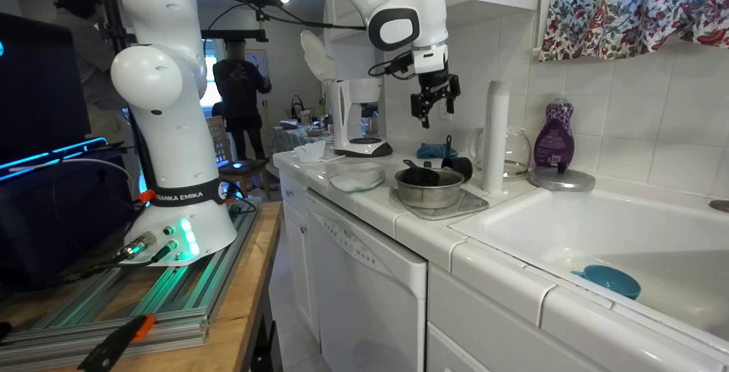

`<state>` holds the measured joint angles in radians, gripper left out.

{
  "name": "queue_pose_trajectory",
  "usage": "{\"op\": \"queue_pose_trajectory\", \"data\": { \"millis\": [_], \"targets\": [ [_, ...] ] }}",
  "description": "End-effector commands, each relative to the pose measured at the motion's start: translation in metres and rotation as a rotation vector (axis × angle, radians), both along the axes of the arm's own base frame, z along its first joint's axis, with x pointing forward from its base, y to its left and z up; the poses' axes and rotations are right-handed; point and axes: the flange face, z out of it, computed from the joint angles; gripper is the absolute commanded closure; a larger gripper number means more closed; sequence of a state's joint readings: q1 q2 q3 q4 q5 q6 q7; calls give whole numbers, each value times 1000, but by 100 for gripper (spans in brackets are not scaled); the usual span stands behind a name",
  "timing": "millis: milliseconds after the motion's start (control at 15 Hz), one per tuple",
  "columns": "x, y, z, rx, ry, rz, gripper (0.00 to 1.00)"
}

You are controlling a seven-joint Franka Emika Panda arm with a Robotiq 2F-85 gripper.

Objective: Pick up the scoop, put it upright, move the pot and the bag to the left

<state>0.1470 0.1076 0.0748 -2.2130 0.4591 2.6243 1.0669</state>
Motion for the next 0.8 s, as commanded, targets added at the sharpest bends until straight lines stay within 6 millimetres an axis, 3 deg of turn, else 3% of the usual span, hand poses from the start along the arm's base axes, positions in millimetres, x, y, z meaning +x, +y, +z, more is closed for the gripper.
{"op": "queue_pose_trajectory", "data": {
  "millis": [0, 467, 733],
  "targets": [
    [21, -1, -5, 24, 63, -13, 0],
    [32, -10, -27, 32, 114, -28, 1],
    [36, -10, -38, 31, 124, -30, 11]
  ]
}}
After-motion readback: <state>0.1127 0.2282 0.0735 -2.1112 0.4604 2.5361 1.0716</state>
